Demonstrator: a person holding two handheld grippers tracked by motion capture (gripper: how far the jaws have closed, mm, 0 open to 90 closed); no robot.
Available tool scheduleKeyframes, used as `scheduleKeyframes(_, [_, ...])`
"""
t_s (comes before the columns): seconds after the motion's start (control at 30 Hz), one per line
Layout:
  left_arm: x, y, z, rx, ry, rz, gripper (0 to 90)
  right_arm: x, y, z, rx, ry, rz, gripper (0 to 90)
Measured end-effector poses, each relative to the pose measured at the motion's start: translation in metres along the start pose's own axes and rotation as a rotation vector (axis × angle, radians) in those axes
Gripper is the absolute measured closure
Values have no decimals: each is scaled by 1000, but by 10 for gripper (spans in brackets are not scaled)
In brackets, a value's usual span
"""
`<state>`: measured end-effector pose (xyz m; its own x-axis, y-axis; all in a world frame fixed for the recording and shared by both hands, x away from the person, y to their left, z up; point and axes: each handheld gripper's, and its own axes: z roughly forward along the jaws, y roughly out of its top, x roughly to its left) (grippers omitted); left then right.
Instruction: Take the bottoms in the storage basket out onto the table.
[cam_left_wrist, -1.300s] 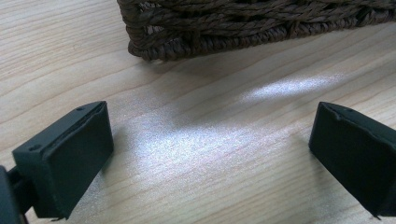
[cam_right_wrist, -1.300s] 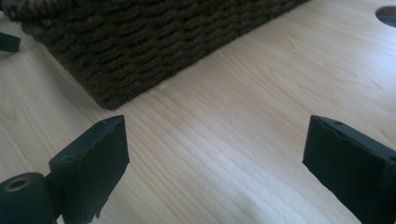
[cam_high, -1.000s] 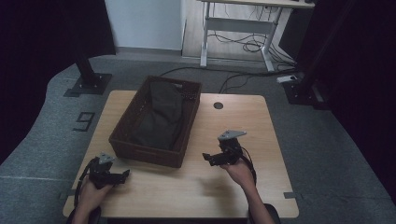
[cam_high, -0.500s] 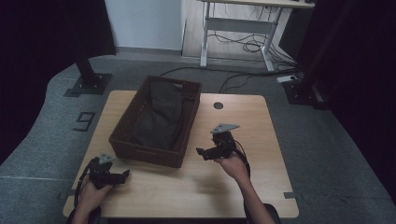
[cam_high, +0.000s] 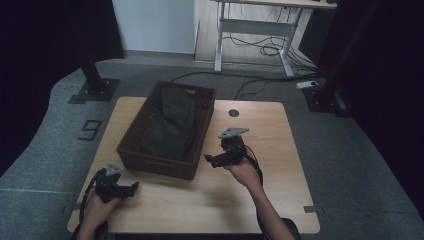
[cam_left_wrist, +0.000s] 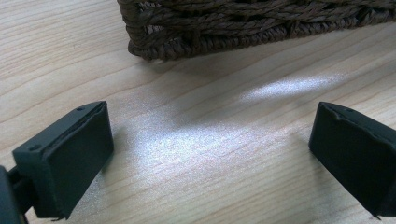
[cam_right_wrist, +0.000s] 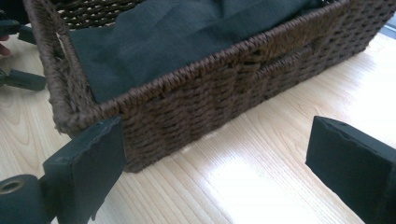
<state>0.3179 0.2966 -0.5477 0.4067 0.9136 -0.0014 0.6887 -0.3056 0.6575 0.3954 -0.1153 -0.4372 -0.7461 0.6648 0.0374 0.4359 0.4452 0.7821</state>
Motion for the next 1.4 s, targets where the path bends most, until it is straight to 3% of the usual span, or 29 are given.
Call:
scheduleKeyframes(0.77, [0, 0, 0, 0, 0, 0, 0, 21, 27, 23, 13, 32, -32, 19])
scheduleKeyframes(1.1, [0, 0, 0, -2, 1, -1, 0, 28, 24, 40, 66, 19, -45, 14])
scheduleKeyframes(1.4, [0, 0, 0, -1, 3, -3, 0, 24, 20, 40, 54, 16, -14, 10])
